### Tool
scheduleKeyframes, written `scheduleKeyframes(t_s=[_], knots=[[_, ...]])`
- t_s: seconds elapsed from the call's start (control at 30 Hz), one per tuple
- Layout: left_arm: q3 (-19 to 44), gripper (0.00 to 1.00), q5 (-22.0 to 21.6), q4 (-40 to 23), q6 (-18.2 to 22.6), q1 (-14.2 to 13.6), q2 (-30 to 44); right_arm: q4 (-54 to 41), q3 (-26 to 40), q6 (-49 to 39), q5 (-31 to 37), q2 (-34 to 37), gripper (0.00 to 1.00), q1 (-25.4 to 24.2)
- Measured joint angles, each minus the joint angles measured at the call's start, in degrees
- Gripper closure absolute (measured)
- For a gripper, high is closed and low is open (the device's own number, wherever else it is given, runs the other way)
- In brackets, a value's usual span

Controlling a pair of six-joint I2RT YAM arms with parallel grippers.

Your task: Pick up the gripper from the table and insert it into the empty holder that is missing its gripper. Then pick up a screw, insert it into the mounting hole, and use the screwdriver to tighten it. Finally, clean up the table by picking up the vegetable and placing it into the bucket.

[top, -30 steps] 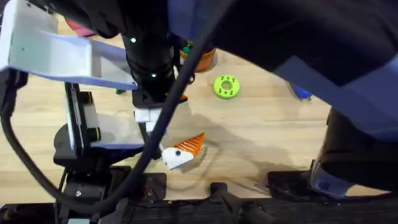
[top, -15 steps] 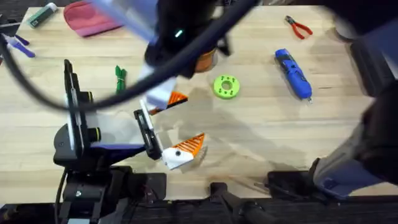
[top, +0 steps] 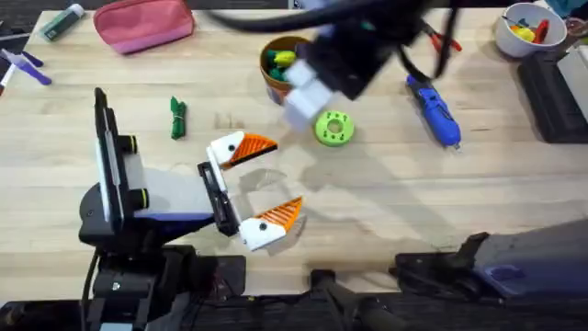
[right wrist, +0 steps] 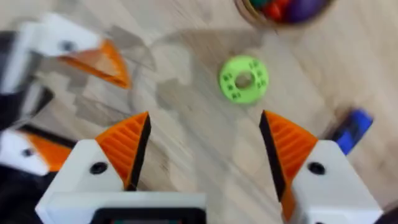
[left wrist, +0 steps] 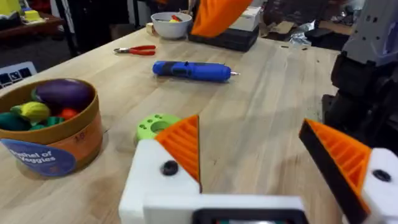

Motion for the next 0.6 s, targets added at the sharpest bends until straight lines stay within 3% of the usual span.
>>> scheduleKeyframes(t_s=[0.17,0.33,0.47,0.6], knots=[[0.00,0.015,0.00,0.00,0.01,0.00,0.00,5.25,-17.33,7.09,0.04,-12.69,0.008,-10.60],[0.00,0.015,0.01,0.00,0.01,0.00,0.00,7.73,-30.78,10.92,0.43,-24.87,0.008,-25.53],[0.00,0.016,0.02,0.00,0.01,0.00,0.00,10.91,-36.78,11.35,0.43,-27.56,0.008,-36.68],[0.00,0.015,0.02,0.00,-0.01,0.00,0.00,12.39,-38.71,9.38,0.43,-24.98,0.008,-44.56]])
